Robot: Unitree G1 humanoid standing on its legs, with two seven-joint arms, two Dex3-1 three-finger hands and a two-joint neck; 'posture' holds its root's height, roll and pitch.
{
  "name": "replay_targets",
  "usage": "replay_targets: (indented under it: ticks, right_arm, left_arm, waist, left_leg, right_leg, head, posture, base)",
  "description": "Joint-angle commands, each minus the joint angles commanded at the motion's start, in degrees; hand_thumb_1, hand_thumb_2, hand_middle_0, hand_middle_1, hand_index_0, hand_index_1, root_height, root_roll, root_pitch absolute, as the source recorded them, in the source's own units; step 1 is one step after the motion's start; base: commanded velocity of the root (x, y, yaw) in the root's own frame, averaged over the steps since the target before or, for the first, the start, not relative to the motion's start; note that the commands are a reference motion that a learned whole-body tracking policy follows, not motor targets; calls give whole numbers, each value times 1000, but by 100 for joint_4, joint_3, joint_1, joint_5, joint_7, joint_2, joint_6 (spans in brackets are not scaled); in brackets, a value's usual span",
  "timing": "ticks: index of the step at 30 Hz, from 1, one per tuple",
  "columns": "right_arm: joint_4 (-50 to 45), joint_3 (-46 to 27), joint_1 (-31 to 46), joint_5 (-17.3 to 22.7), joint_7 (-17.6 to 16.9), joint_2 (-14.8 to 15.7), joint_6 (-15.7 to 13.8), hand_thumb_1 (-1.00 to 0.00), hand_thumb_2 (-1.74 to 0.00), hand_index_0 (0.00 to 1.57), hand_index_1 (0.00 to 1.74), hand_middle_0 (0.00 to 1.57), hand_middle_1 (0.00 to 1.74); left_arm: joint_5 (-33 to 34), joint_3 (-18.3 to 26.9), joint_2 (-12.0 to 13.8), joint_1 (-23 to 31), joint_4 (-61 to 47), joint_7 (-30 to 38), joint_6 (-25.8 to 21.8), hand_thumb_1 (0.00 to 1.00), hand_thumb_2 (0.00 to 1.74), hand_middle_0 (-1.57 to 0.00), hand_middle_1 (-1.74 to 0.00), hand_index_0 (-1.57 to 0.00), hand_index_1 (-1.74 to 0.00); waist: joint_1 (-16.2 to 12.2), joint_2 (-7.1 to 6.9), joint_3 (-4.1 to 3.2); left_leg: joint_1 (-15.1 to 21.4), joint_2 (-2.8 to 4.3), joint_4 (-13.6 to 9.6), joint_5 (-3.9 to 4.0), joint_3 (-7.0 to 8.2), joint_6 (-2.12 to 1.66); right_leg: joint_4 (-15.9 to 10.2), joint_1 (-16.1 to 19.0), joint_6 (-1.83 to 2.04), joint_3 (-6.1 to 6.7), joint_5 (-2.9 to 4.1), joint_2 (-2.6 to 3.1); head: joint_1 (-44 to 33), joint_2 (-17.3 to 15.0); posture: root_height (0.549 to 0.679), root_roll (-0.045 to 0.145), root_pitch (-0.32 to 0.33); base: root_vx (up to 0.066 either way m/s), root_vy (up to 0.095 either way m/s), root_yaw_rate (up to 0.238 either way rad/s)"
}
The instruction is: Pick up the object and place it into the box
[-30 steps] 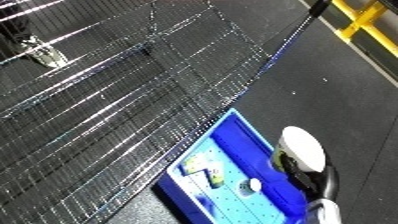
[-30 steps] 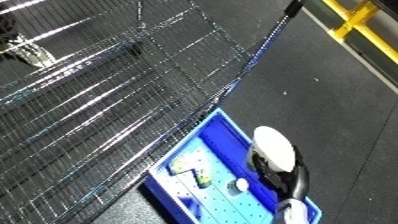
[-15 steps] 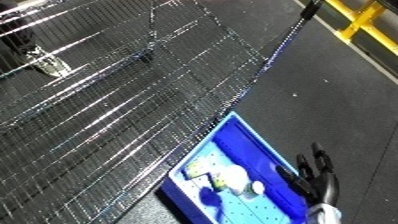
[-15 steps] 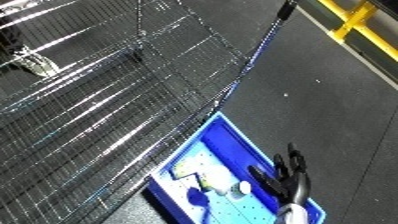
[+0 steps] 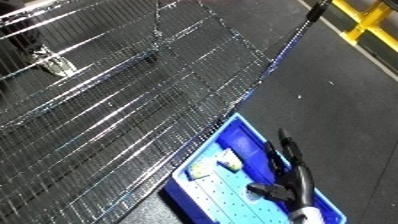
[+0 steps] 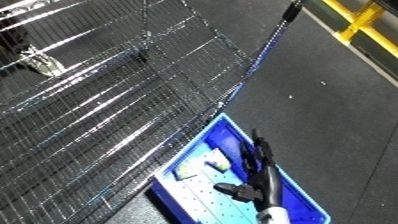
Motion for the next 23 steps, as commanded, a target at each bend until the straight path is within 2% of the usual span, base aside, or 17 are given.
replay_targets:
  ticks: [6, 12, 18, 23]
  right_arm:
    - [-678, 214, -142, -582, 205, 41, 116, 0, 0, 0, 0, 0, 0]
    - [-971, 339, -269, -950, 458, 92, 231, 0, 0, 0, 0, 0, 0]
    - [-1172, 550, -349, -1237, 495, 240, 236, 0, 0, 0, 0, 0, 0]
    - [-1254, 708, -412, -1371, 506, 378, 195, 0, 0, 0, 0, 0, 0]
  left_arm:
    - [78, 70, -39, -16, -16, 70, 72, 1000, 1740, -1570, -1740, -1570, -1740]
    - [111, 202, -23, 38, -31, 17, 185, 1000, 1740, -1570, -1740, -1570, -1740]
    - [222, 292, 64, 82, -131, -72, 356, 1000, 1740, -1570, -1740, -1570, -1740]
    - [299, 300, 89, 63, -119, -135, 431, 1000, 1740, -1570, -1740, -1570, -1740]
  waist:
    - [106, -110, 12]
    - [266, -230, 16]
    - [469, -416, 14]
    - [601, -510, 13]
  left_leg:
    - [-88, 31, 158, -33, -27, -8]
    - [-160, 76, 350, -36, -85, -27]
    - [-227, 90, 467, -83, -193, 7]
    - [-240, 81, 518, -81, -277, 22]
  right_leg:
    - [21, 6, -14, -24, -3, 23]
    - [138, 61, -60, -89, -72, 47]
    - [222, 141, -84, -197, -113, 94]
    - [226, 220, -79, -271, -112, 123]
  head:
    - [-505, -118]
    - [-1022, -137]
    - [-1615, -153]
    - [-1923, -202]
  posture:
    - [662, 86, 54]
    - [660, 81, 40]
    - [658, 70, 26]
    - [658, 62, 16]
  base:
    - [22, -25, 43]
    - [40, -43, 95]
    - [28, -96, 163]
    - [28, -68, 130]
